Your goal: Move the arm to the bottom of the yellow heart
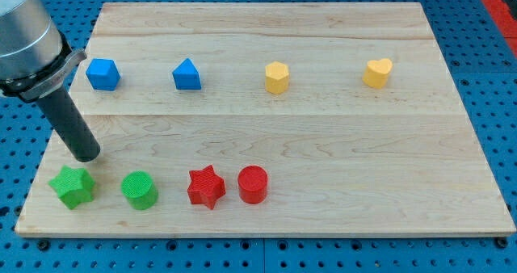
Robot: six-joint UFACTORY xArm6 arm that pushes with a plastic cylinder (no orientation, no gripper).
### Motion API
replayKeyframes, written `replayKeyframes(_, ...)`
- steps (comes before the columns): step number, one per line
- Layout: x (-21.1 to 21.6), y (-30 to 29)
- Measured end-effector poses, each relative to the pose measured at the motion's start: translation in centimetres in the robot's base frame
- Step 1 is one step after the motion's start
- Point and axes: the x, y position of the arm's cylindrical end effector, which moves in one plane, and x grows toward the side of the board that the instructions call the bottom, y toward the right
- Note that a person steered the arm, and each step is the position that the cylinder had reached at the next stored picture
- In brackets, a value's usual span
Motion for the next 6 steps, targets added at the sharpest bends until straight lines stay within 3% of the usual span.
replayKeyframes(1, 0.0, 0.0)
replayKeyframes(2, -1.5, 7.8)
replayKeyframes(5, -8.4, 38.3)
replayKeyframes(6, -9.3, 41.9)
